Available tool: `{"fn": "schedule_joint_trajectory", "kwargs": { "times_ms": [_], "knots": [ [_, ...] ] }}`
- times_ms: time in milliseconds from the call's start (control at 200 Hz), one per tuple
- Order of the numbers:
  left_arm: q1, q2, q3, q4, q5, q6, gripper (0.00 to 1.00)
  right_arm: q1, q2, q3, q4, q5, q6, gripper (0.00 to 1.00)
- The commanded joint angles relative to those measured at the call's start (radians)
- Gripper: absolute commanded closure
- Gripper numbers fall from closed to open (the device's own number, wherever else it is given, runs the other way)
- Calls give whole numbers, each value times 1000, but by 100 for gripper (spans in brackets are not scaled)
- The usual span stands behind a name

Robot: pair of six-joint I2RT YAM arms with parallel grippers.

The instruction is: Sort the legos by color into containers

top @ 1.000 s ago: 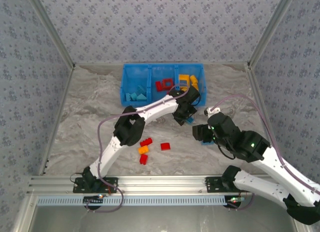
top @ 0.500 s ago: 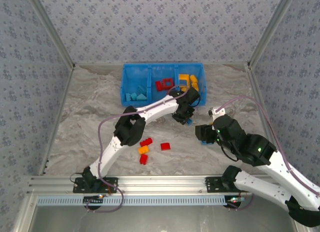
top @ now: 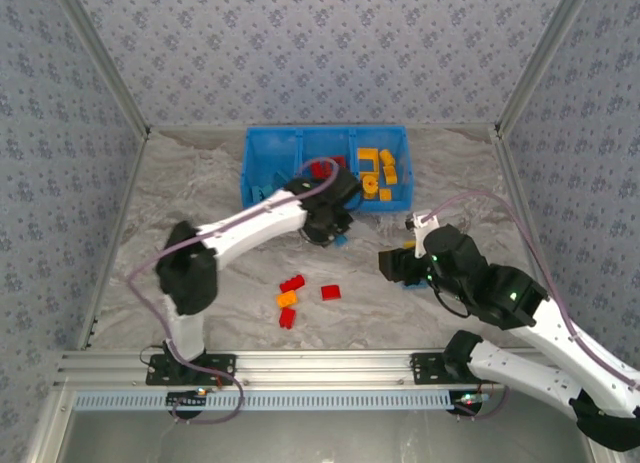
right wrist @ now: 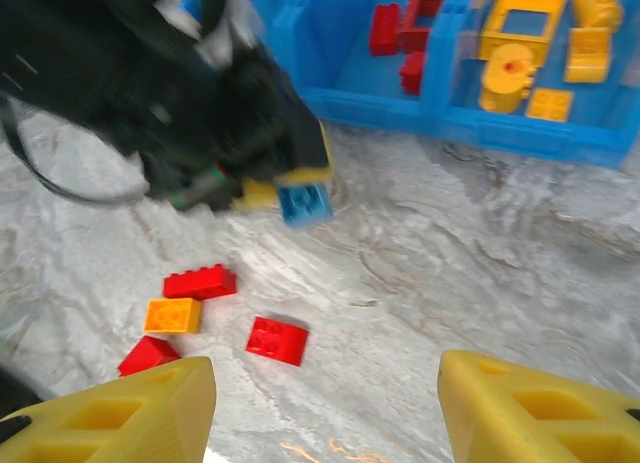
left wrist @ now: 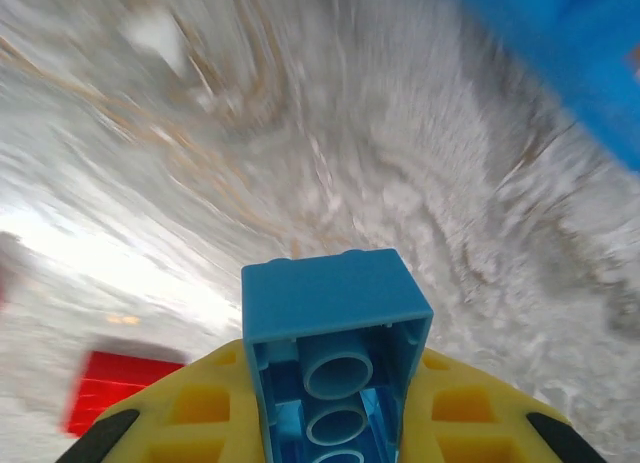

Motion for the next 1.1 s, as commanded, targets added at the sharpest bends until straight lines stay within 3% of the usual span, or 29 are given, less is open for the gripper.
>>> {"fn": "schedule_joint_trajectory", "kwargs": {
  "times_ms": [0, 130, 285, 425, 620, 785, 1094],
  "knots": [
    [108, -101, -43, -46, -101, 224, 79, 11, 55, -17, 105, -112, -43, 37],
    [239, -67, 65, -123, -130, 471, 79, 54, 162, -7, 249, -118, -47, 37],
    [337, 49, 196, -136, -211, 692, 79, 146, 304, -1, 507, 2, -56, 35],
    [409, 215, 366, -182, -259, 775, 80, 218, 458, 11, 794, 138, -101, 32],
    [468, 424, 567, -207, -270, 858, 80, 260, 697, 86, 1025, 301, -154, 27],
    [483, 548, 706, -221, -309, 903, 79, 251, 789, 152, 1001, 287, -134, 26],
    [485, 658, 802, -225, -394, 928, 77, 258, 752, 110, 955, 273, -79, 26]
  ]
}}
